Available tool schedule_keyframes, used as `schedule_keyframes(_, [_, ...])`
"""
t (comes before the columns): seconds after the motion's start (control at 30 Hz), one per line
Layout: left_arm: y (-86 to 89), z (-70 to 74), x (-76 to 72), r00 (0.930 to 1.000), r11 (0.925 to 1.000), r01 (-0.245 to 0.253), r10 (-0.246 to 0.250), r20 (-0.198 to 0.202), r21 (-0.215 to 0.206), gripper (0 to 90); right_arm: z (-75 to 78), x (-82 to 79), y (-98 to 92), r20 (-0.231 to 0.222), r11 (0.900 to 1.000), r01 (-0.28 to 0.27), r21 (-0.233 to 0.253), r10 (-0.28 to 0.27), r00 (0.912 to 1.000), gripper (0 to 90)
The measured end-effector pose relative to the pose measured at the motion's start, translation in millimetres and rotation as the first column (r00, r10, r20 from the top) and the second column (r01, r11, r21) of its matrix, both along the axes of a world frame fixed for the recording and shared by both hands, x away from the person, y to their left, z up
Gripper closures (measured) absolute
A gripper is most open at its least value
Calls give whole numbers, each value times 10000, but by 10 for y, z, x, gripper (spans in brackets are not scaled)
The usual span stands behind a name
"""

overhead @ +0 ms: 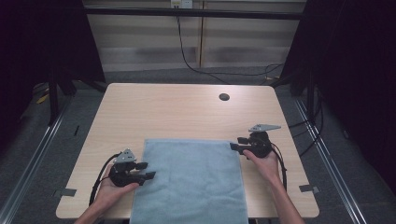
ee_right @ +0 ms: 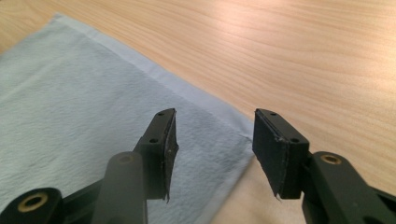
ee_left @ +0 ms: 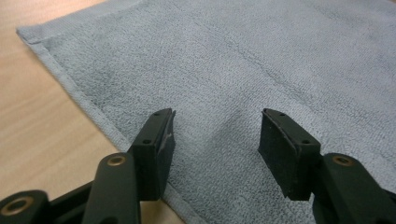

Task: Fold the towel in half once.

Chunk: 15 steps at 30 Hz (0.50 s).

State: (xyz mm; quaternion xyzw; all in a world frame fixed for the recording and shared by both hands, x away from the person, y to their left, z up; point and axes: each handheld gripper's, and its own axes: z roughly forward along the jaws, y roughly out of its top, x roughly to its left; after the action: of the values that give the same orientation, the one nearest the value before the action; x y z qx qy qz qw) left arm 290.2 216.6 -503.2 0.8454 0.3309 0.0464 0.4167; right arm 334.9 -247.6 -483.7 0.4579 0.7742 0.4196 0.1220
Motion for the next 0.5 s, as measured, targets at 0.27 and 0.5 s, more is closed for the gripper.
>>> schedule_keyframes(0.27, [-10, -2, 21, 10000, 10000, 79, -79, 9, -7, 417, -141, 206, 66, -543, 9988, -392, -310, 374, 9978, 467])
schedule_keyframes(0.5, [-4, 9, 20, 9999, 10000, -64, 65, 132, -74, 405, -219, 242, 125, -546, 9967, -262, -774, 220, 9983, 443])
